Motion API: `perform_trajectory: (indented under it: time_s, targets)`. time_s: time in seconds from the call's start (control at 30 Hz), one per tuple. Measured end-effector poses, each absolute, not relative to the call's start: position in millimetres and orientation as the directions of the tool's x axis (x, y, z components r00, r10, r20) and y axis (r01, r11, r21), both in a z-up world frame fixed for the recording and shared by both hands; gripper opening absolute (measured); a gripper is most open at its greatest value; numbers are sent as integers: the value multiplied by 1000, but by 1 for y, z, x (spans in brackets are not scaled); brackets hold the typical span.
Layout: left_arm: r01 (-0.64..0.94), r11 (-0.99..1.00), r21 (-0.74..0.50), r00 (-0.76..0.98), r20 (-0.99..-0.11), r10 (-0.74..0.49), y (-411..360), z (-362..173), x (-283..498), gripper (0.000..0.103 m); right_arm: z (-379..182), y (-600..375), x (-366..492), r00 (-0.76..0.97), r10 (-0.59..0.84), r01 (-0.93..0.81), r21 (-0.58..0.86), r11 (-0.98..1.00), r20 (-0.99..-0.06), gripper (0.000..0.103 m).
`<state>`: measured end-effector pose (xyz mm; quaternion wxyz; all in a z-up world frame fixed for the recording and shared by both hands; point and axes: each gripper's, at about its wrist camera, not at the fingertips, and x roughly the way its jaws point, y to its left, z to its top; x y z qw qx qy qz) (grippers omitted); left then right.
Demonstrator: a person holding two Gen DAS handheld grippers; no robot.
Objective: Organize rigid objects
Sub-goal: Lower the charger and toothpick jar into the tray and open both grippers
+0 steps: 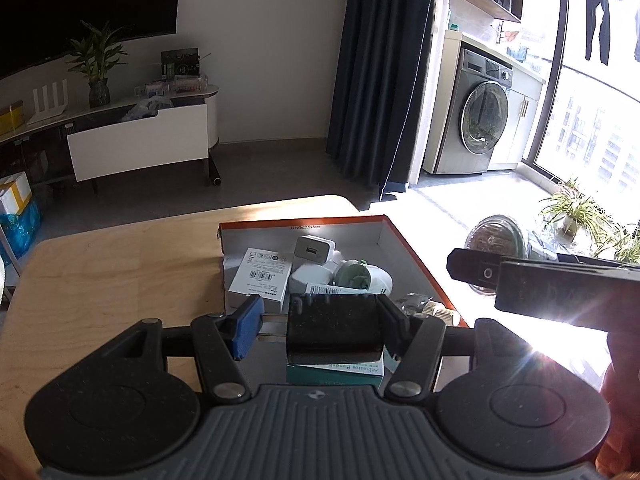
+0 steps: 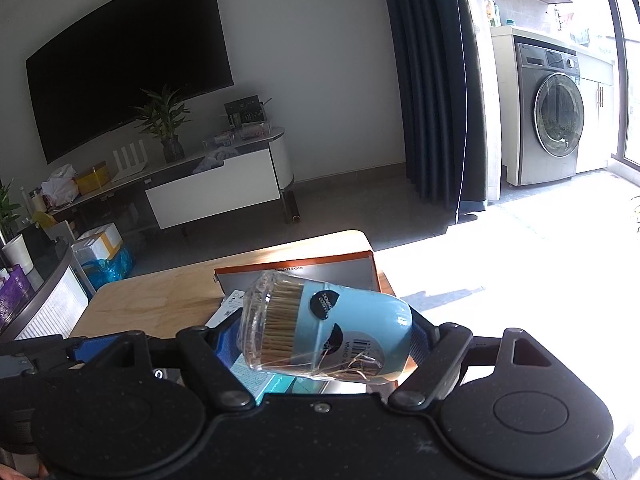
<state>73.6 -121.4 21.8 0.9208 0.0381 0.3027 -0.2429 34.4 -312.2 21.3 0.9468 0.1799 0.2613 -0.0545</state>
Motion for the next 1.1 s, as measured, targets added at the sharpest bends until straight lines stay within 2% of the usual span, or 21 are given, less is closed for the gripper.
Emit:
perform_trajectory:
  time_s: [0.73, 1.1]
  targets:
    - [467, 877, -113, 658, -617, -431, -134, 13, 127, 61, 3, -323, 129, 814, 9, 194, 286, 938, -580, 93]
    - [482, 866, -130, 632, -634, -447, -146, 7, 148, 61, 11, -335, 123, 874, -19, 197, 320, 927, -485, 93]
